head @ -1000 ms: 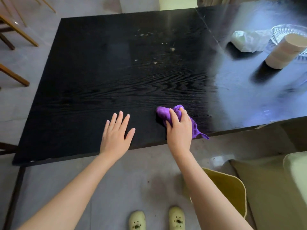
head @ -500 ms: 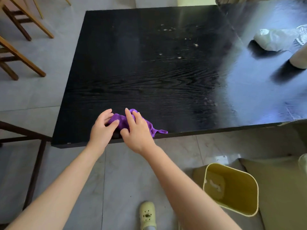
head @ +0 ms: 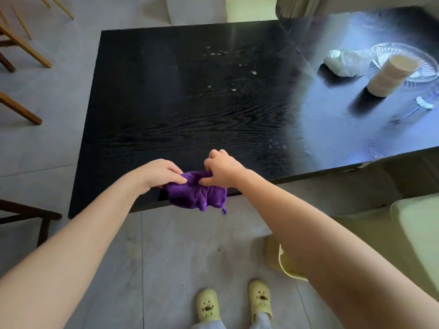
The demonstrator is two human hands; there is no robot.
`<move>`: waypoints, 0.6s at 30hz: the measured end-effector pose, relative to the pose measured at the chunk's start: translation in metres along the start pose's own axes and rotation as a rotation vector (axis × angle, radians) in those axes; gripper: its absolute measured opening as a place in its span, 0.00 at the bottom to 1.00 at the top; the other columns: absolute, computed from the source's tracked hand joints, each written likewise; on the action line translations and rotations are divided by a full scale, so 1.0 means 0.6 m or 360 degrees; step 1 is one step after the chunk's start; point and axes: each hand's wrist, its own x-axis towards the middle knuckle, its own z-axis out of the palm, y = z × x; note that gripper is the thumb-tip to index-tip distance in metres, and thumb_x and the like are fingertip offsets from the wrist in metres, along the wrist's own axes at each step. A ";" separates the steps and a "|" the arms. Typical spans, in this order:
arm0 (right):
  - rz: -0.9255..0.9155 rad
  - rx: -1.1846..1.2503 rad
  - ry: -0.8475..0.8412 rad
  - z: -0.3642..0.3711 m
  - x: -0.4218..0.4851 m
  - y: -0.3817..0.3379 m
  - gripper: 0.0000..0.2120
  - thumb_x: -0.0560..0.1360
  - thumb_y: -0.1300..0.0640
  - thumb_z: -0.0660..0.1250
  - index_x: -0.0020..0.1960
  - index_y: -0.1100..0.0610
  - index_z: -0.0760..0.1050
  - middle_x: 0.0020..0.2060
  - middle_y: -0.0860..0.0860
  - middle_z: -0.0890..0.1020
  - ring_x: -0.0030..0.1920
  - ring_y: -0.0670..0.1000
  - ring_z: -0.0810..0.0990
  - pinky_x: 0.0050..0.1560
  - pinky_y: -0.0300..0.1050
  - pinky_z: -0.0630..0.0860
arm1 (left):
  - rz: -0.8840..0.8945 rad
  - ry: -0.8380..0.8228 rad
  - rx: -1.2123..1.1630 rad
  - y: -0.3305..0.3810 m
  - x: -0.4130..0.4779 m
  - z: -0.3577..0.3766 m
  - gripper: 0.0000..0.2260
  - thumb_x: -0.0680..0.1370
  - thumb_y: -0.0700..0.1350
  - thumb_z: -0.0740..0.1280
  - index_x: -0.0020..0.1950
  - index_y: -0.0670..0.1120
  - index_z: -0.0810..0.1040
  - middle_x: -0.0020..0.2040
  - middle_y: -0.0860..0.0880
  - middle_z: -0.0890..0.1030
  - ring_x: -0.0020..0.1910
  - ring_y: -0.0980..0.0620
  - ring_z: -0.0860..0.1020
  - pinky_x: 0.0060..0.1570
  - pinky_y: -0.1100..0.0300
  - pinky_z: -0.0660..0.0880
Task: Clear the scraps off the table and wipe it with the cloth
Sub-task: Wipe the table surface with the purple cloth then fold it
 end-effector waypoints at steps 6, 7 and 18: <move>0.0118 0.0696 0.0081 -0.069 -0.069 0.071 0.17 0.69 0.47 0.73 0.44 0.53 0.67 0.38 0.48 0.74 0.40 0.51 0.72 0.35 0.44 0.67 | 0.0247 -0.0304 0.0566 0.110 -0.004 -0.026 0.07 0.70 0.41 0.70 0.45 0.51 0.81 0.41 0.54 0.80 0.42 0.56 0.77 0.39 0.62 0.71; 0.0126 0.0742 0.0117 -0.089 -0.082 0.083 0.16 0.69 0.48 0.73 0.46 0.52 0.68 0.40 0.48 0.75 0.41 0.50 0.73 0.37 0.43 0.67 | 0.0288 -0.0318 0.0646 0.135 -0.007 -0.030 0.07 0.70 0.41 0.69 0.45 0.51 0.81 0.40 0.54 0.80 0.41 0.56 0.77 0.38 0.62 0.70; 0.0342 0.1205 0.0274 -0.354 -0.291 0.252 0.07 0.72 0.52 0.71 0.50 0.49 0.79 0.43 0.45 0.81 0.43 0.43 0.80 0.45 0.33 0.76 | 0.0887 -0.0242 0.0630 0.440 -0.040 -0.026 0.06 0.71 0.46 0.73 0.40 0.50 0.76 0.41 0.52 0.78 0.41 0.53 0.76 0.39 0.61 0.69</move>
